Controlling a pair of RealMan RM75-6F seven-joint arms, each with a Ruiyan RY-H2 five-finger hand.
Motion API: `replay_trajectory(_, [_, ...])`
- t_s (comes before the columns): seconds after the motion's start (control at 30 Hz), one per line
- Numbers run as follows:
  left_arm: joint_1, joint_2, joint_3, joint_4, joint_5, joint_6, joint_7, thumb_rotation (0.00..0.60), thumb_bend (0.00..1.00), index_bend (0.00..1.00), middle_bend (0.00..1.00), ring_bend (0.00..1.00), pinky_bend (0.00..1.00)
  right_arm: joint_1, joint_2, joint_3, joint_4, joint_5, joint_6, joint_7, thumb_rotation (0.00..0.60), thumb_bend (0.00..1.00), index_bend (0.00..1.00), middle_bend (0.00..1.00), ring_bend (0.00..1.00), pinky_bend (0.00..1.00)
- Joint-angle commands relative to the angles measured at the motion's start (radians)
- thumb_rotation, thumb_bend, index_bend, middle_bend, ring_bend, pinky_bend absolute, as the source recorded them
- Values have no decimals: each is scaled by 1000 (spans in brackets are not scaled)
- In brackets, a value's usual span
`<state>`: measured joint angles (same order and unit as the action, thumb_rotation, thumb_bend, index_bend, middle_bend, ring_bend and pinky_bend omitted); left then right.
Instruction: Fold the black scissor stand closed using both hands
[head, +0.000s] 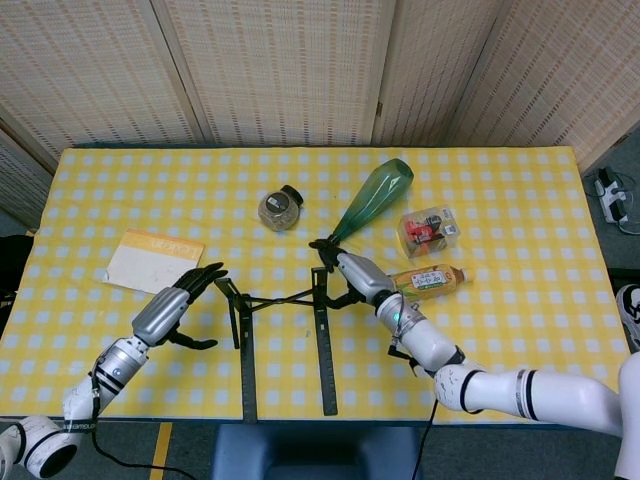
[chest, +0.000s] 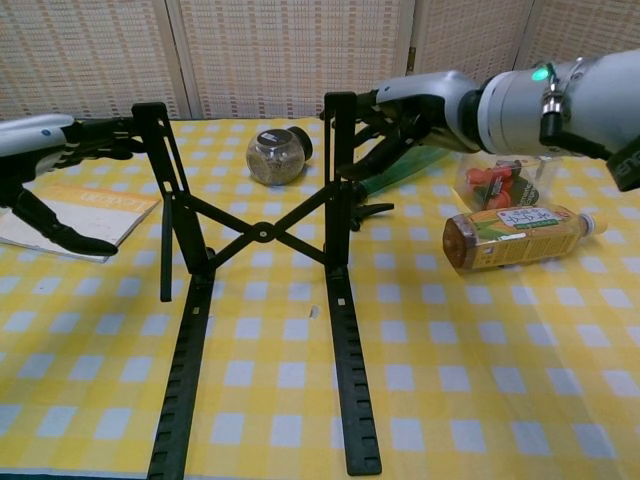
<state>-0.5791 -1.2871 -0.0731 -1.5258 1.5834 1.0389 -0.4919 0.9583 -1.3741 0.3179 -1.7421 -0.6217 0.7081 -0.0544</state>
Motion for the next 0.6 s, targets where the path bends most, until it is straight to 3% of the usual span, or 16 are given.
replay_trajectory(0.03, [-32,-38,-13,13,-35,-41,-19,600,135,0,28,9,0,-11,21,-3,-17,-9,16,9,600,431,0,22,84,126])
replay_trajectory(0.37, [-95,-106,-72,74,-149,-127,-67,600,135,5,27,12,0,-27,48,-27,-34,-25,45,23,600,430,0,21,85,126])
replay_trajectory(0.6, [-109,-170,-97,153,-214,-138,-49,600,135,71,32,33,0,-29,46,-39,-32,-39,53,27,600,430,0,20,85,126])
